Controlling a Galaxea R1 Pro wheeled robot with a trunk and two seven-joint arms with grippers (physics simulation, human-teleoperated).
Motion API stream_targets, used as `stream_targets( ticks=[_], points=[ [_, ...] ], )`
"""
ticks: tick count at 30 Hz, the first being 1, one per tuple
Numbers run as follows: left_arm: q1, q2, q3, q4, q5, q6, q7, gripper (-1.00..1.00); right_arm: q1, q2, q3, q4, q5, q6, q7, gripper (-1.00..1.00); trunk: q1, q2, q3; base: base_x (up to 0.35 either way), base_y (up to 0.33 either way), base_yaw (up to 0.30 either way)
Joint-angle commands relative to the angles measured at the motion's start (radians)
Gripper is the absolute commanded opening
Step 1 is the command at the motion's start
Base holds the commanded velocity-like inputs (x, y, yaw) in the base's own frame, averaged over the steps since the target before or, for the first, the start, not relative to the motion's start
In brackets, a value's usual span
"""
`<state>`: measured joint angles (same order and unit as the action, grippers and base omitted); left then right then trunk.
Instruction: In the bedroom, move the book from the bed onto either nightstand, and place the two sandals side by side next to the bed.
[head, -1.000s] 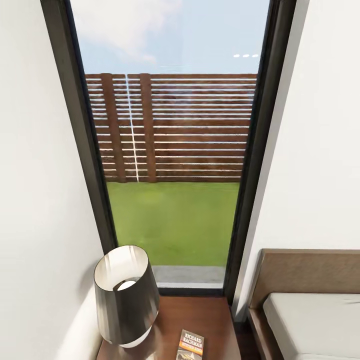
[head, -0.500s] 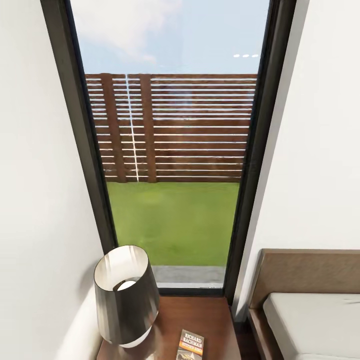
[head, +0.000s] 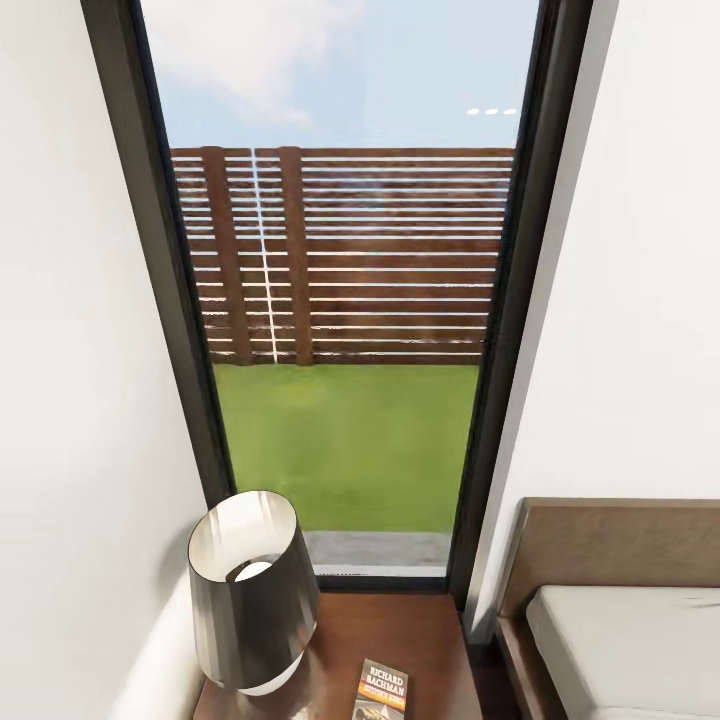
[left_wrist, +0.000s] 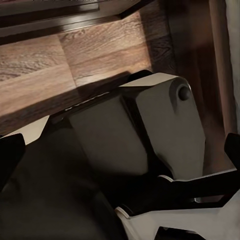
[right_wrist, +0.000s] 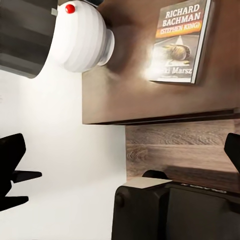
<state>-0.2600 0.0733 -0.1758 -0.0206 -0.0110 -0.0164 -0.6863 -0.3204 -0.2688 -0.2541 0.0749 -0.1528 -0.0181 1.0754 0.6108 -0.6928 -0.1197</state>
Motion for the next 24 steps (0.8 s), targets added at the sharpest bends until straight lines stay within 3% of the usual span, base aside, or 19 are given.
stream_targets(
  ticks=[1, 4, 9, 13, 24],
  points=[
    [0.000, 0.000, -0.004, -0.001, -0.001, -0.002, -0.002, 1.00, -0.002, 0.001, 0.002, 0.005, -0.007, -0.002, 0.003, 1.00, 0.000, -0.001, -0.002, 0.000, 0.000, 0.000],
    [-0.001, 0.000, -0.004, -0.001, -0.001, -0.002, -0.002, 1.00, -0.002, 0.006, 0.002, 0.005, -0.008, -0.001, 0.004, 1.00, 0.000, -0.001, -0.002, 0.000, 0.000, 0.000],
    [0.000, 0.000, -0.004, -0.001, -0.001, -0.002, -0.001, 1.00, -0.002, 0.068, 0.002, 0.005, -0.008, -0.001, 0.004, 1.00, 0.000, -0.001, -0.002, 0.000, 0.000, 0.000],
    [0.000, 0.000, -0.004, -0.001, -0.001, -0.002, -0.001, 1.00, -0.002, 0.093, 0.001, 0.005, -0.008, -0.001, 0.004, 1.00, 0.000, -0.001, -0.002, 0.000, 0.000, 0.000],
    [0.000, 0.000, -0.004, -0.001, -0.001, -0.002, 0.005, 1.00, -0.002, 0.097, 0.001, 0.005, -0.008, -0.001, 0.005, 1.00, 0.000, -0.001, -0.002, 0.000, 0.000, 0.000]
  ],
)
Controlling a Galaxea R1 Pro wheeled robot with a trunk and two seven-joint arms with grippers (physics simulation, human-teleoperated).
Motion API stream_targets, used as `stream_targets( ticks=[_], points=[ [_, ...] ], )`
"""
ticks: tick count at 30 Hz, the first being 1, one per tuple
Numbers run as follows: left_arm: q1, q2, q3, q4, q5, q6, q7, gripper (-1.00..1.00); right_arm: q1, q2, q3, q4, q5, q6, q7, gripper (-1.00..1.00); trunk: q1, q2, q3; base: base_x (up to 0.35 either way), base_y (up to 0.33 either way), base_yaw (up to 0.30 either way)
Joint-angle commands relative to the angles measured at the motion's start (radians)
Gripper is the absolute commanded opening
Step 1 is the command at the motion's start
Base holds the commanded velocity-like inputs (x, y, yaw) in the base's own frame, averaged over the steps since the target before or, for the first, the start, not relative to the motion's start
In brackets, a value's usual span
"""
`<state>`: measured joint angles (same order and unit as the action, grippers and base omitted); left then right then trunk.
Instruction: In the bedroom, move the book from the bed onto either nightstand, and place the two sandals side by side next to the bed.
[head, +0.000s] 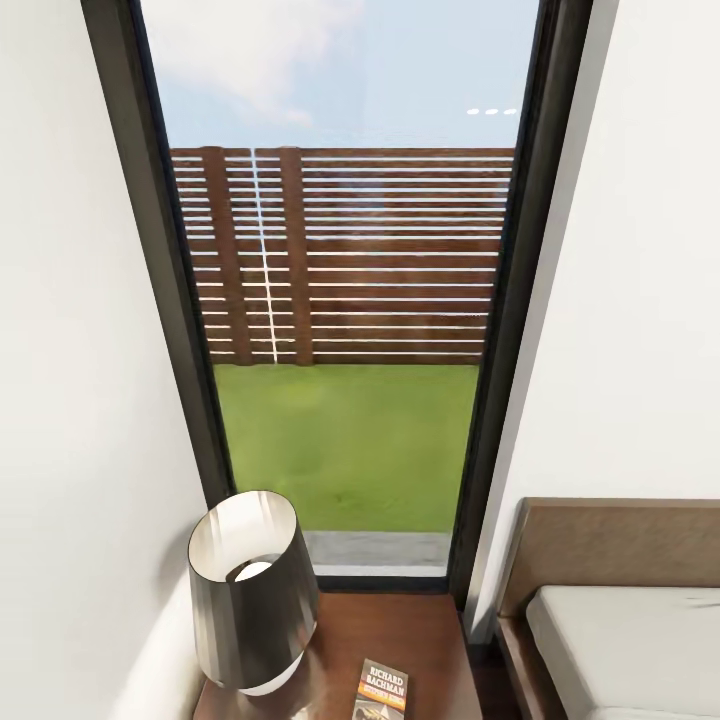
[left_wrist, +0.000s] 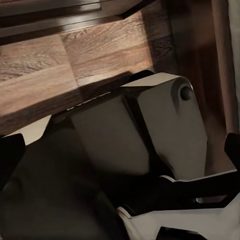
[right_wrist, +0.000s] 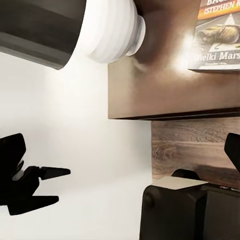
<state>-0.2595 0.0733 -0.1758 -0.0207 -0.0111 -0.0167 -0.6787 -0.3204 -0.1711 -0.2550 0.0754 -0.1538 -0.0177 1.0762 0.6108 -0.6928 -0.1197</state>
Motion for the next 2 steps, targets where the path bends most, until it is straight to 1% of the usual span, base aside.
stream_targets(
  ticks=[1, 2],
  points=[
    [-0.001, 0.000, -0.004, -0.001, -0.001, -0.002, 0.001, 1.00, -0.002, -0.001, 0.002, 0.004, -0.007, -0.002, 0.004, 1.00, 0.000, -0.001, -0.002, 0.000, 0.000, 0.000],
    [-0.001, 0.000, -0.004, -0.001, -0.001, -0.001, 0.007, 1.00, -0.002, -0.001, 0.002, 0.004, -0.007, -0.001, 0.004, 1.00, 0.000, -0.001, -0.002, 0.000, 0.000, 0.000]
  ],
)
